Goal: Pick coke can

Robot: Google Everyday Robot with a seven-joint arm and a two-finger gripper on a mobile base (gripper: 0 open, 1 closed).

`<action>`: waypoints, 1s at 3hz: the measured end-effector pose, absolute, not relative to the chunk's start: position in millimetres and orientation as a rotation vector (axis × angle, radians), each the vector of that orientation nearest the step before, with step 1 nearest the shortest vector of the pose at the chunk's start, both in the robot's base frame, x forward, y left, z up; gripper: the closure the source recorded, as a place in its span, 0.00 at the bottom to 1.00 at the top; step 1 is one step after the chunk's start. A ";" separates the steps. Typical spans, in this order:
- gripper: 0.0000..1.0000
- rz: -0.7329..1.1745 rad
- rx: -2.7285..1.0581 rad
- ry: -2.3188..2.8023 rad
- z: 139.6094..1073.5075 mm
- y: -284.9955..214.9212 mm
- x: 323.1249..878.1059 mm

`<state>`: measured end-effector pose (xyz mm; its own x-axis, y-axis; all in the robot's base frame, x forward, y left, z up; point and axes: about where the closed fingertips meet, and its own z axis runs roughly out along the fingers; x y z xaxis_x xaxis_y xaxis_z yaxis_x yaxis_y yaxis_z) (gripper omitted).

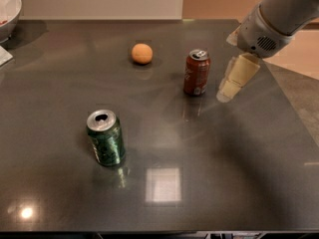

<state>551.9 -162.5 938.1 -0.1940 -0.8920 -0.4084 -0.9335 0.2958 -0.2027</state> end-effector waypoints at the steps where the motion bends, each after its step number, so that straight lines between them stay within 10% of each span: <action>1: 0.00 0.176 -1.592 2.100 926.8 -148.2 579.3; 3: 0.00 0.269 -1.501 2.092 909.7 -133.3 623.3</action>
Offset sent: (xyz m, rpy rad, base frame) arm 0.0838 0.0300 -0.0292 0.1773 -0.0078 -0.0564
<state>623.3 -133.3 909.7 -0.2285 -0.8128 -0.5358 -0.9219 0.3576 -0.1493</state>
